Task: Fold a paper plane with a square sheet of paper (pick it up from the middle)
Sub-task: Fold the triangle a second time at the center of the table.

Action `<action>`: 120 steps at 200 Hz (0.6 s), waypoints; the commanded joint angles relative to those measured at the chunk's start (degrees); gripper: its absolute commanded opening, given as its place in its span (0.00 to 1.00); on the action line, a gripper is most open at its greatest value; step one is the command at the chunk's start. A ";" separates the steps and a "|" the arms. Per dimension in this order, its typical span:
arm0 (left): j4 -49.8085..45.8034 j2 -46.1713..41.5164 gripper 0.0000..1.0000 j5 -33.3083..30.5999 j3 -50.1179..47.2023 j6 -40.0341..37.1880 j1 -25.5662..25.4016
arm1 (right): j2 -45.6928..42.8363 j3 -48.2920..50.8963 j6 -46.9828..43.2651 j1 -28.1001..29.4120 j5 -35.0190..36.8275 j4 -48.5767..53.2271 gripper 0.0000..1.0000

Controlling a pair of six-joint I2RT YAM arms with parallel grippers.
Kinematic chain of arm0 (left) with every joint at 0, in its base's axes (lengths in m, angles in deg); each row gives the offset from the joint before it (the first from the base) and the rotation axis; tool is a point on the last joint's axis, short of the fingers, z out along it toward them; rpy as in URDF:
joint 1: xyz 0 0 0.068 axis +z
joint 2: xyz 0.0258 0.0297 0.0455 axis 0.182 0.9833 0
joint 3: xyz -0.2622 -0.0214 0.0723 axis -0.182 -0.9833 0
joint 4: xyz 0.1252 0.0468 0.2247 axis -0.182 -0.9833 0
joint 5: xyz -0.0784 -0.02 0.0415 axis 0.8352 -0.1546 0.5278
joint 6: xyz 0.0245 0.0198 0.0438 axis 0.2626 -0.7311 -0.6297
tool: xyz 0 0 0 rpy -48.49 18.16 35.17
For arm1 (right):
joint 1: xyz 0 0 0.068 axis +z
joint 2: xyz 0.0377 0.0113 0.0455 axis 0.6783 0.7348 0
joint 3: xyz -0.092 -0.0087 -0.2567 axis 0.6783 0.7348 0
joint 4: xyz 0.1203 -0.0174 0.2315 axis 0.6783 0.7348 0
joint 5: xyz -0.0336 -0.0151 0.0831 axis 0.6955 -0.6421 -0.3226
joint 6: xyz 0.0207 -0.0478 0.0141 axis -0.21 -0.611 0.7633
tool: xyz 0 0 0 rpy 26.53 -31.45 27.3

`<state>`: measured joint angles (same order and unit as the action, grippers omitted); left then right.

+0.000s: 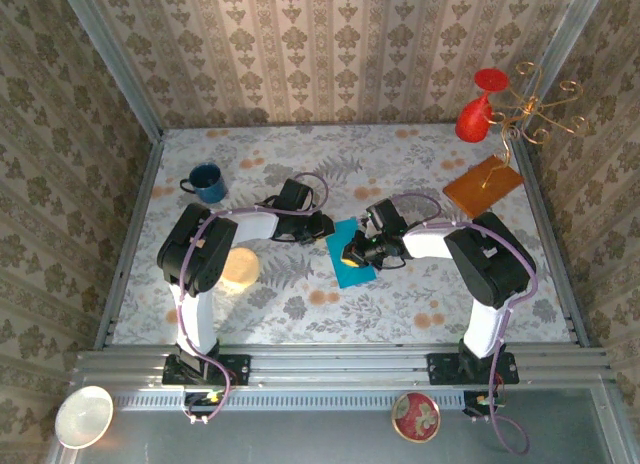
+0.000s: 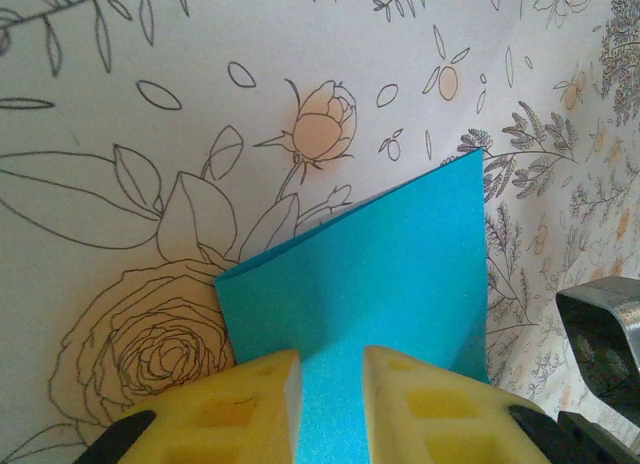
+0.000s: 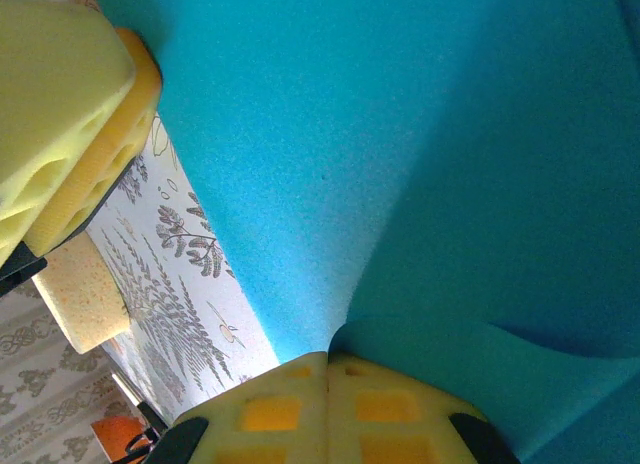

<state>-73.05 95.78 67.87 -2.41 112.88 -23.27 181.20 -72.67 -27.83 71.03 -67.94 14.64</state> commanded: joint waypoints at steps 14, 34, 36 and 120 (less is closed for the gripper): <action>-4.27 1.61 0.24 0.03 0.30 -1.08 -0.34 | 0.30 0.76 0.56 -0.28 0.93 -0.05 0.03; -4.27 1.56 0.24 0.08 0.29 -1.08 -0.37 | 1.00 0.50 0.70 -0.26 0.38 -0.42 0.03; -4.31 1.60 0.25 0.09 0.23 -1.08 -0.41 | 1.02 0.50 0.66 -0.27 0.32 -0.38 0.03; -4.33 1.94 0.24 0.39 0.55 -1.10 -0.43 | 1.66 0.65 0.43 -0.28 -0.97 -1.31 0.03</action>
<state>-73.23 95.80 67.89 -2.37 112.88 -23.27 181.59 -72.67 -27.83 71.03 -68.40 13.74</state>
